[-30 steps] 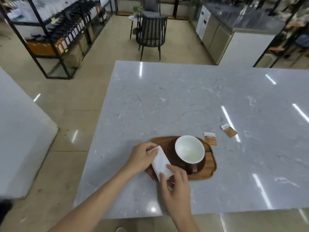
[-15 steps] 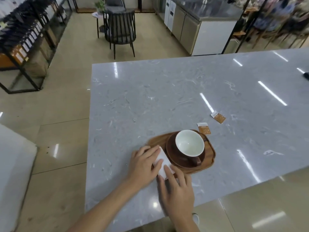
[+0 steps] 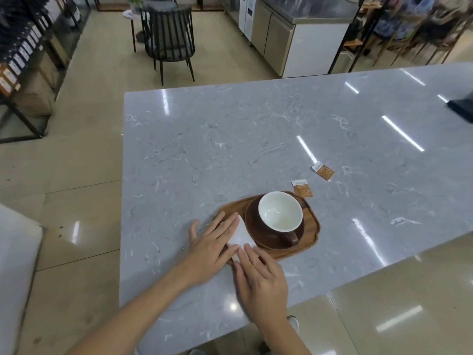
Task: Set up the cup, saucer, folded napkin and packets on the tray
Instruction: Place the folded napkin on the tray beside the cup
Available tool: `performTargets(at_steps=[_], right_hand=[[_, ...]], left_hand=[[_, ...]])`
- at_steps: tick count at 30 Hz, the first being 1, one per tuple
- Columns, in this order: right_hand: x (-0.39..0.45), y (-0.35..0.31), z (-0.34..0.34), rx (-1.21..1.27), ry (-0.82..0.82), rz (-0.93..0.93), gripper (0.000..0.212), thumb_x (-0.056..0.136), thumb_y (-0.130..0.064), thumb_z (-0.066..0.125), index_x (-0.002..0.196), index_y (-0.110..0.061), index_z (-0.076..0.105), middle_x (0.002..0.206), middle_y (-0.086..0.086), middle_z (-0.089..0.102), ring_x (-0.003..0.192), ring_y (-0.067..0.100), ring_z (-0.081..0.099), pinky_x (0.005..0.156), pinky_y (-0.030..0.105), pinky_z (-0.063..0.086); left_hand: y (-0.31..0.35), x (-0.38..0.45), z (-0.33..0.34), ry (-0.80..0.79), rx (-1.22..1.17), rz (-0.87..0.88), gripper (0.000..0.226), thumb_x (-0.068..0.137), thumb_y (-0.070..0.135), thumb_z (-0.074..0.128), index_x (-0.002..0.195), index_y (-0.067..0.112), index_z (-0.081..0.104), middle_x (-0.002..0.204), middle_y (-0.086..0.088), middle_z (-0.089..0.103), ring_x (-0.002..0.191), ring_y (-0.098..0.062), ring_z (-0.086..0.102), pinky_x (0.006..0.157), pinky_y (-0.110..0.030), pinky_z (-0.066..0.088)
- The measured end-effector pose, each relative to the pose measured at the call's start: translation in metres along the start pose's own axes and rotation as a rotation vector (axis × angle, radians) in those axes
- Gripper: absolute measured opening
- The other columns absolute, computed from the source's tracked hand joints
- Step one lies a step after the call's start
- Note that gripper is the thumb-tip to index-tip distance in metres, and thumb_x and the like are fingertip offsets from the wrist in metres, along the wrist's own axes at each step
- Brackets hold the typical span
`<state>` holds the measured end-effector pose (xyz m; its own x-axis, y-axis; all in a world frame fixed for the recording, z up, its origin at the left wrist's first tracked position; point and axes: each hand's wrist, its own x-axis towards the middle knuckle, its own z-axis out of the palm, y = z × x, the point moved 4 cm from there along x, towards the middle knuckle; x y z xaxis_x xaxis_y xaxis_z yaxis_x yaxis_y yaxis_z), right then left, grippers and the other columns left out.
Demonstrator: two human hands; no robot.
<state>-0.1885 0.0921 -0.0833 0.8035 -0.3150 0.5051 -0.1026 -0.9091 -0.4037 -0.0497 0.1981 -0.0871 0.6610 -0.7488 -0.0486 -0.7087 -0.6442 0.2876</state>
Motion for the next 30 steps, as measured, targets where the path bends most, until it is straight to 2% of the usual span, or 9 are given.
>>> performTargets(at_steps=[10, 15, 18, 22, 25, 28, 30], right_hand=[[0.012, 0.001, 0.008, -0.092, -0.019, -0.004, 0.032, 0.096, -0.031, 0.069, 0.126, -0.022, 0.073, 0.128, -0.007, 0.073, 0.11, 0.02, 0.065, 0.089, 0.034, 0.052], [0.012, 0.003, 0.002, 0.001, -0.043, 0.017, 0.039, 0.096, -0.031, 0.069, 0.134, -0.027, 0.067, 0.136, -0.011, 0.067, 0.116, 0.016, 0.06, 0.093, 0.033, 0.051], [0.012, 0.005, -0.007, 0.045, -0.07, -0.016, 0.045, 0.095, -0.031, 0.068, 0.139, -0.03, 0.061, 0.145, -0.01, 0.06, 0.121, 0.015, 0.057, 0.1, 0.031, 0.049], [0.023, 0.012, -0.032, 0.07, -0.062, -0.058, 0.041, 0.093, -0.031, 0.068, 0.134, -0.028, 0.066, 0.145, -0.008, 0.06, 0.126, 0.015, 0.057, 0.104, 0.03, 0.047], [0.04, 0.023, -0.058, 0.097, 0.03, -0.073, 0.031, 0.092, -0.028, 0.071, 0.123, -0.026, 0.072, 0.131, -0.004, 0.068, 0.12, 0.016, 0.061, 0.096, 0.035, 0.052], [0.068, 0.043, -0.08, 0.099, 0.075, -0.087, 0.027, 0.092, -0.026, 0.069, 0.118, -0.024, 0.073, 0.127, -0.001, 0.066, 0.113, 0.019, 0.062, 0.091, 0.033, 0.052], [0.09, 0.057, -0.094, 0.141, 0.093, -0.036, 0.026, 0.093, -0.026, 0.066, 0.118, -0.025, 0.071, 0.129, -0.004, 0.063, 0.114, 0.014, 0.06, 0.09, 0.025, 0.051]], left_hand=[[-0.003, 0.013, -0.007, -0.015, 0.02, -0.003, 0.064, 0.101, 0.057, 0.018, 0.16, 0.04, 0.0, 0.166, 0.027, -0.007, 0.154, -0.002, -0.014, 0.117, -0.058, 0.004], [0.0, 0.013, -0.007, -0.026, -0.035, -0.016, 0.062, 0.104, 0.052, 0.023, 0.16, 0.039, 0.001, 0.167, 0.025, -0.006, 0.155, -0.004, -0.01, 0.118, -0.056, 0.011], [0.002, 0.012, -0.011, 0.004, -0.078, -0.014, 0.061, 0.102, 0.055, 0.019, 0.16, 0.04, 0.005, 0.167, 0.026, -0.002, 0.155, -0.002, -0.007, 0.119, -0.053, 0.012], [0.009, 0.01, -0.025, 0.121, -0.133, 0.002, 0.061, 0.099, 0.057, 0.021, 0.157, 0.039, 0.027, 0.165, 0.02, 0.021, 0.155, -0.004, 0.01, 0.117, -0.043, 0.022], [0.016, 0.014, -0.046, 0.235, -0.176, 0.038, 0.057, 0.099, 0.053, 0.032, 0.151, 0.032, 0.044, 0.157, 0.012, 0.042, 0.15, -0.012, 0.029, 0.113, -0.041, 0.032], [0.021, 0.035, -0.071, 0.355, -0.194, 0.057, 0.048, 0.097, 0.044, 0.045, 0.138, 0.024, 0.061, 0.143, 0.004, 0.059, 0.139, -0.023, 0.045, 0.108, -0.043, 0.041], [0.024, 0.054, -0.084, 0.409, -0.235, 0.023, 0.038, 0.097, 0.032, 0.054, 0.132, 0.021, 0.065, 0.135, 0.002, 0.064, 0.13, -0.024, 0.05, 0.107, -0.04, 0.042]])
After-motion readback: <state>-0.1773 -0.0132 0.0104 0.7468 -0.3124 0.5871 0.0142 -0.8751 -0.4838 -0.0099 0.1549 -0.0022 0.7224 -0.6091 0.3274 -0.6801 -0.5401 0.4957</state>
